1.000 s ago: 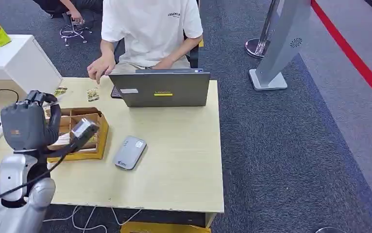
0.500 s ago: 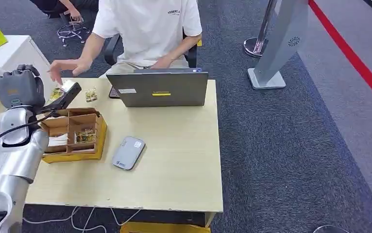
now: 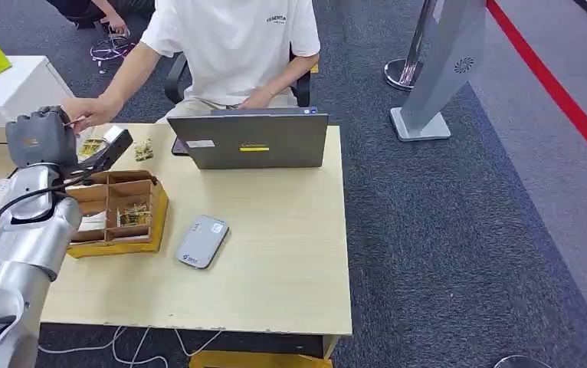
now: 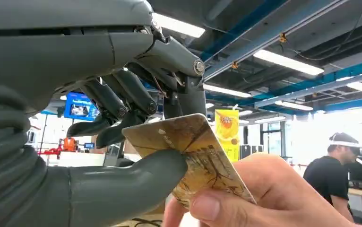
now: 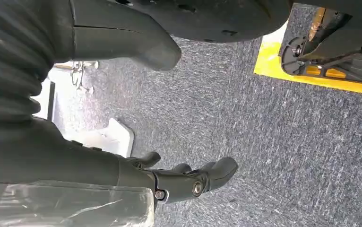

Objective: Pass the card to the sensor for recognition and then transmit it.

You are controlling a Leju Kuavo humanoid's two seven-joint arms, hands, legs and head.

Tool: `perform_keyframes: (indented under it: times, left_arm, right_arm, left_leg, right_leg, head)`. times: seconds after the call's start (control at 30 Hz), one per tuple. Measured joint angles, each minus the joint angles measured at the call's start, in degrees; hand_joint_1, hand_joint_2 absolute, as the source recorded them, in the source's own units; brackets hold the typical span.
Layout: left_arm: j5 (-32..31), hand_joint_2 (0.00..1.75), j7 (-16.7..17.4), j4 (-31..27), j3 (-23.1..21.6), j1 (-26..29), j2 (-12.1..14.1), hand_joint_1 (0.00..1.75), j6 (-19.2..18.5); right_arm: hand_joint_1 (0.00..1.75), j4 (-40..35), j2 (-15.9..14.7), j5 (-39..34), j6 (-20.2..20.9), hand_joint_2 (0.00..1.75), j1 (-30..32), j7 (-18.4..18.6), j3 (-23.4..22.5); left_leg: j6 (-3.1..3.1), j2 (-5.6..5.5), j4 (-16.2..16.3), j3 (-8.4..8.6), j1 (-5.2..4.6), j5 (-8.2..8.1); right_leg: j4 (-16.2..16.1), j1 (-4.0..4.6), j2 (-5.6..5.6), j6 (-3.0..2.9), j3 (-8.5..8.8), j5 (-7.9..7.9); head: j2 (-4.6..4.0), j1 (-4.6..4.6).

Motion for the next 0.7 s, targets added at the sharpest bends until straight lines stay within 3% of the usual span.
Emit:
perform_keyframes:
  times: [0.03,0.53,0.7]
  left_arm:
    - [0.28,1.75,0.0,0.22,0.02,0.0,-0.02,0.0,0.09]
    - [3.56,1.75,-1.66,1.22,2.3,3.53,1.03,0.0,0.24]
    - [7.05,1.75,-4.37,-6.41,3.23,9.04,4.39,0.0,-2.4]
  right_arm:
    - [0.0,0.0,0.0,0.0,0.0,1.75,0.0,-0.13,0.0]
    - [0.0,0.0,0.0,0.04,0.02,1.75,0.01,-0.28,0.0]
    - [0.0,0.0,-0.02,-0.52,-0.02,1.75,0.1,-0.28,0.0]
  left_leg:
    - [0.0,0.0,0.0,0.0,0.0,0.0]
    - [0.0,-0.01,-0.01,-0.03,0.0,0.0]
    - [-0.03,0.28,-0.02,-0.02,0.0,-0.03]
  right_leg:
    - [0.0,0.0,0.01,0.0,0.0,0.0]
    - [0.0,0.0,0.0,0.0,0.0,0.0]
    - [0.03,0.0,0.29,0.0,-0.09,0.0]
  head:
    - [0.0,0.0]
    - [0.0,0.0]
    - [0.0,0.0]
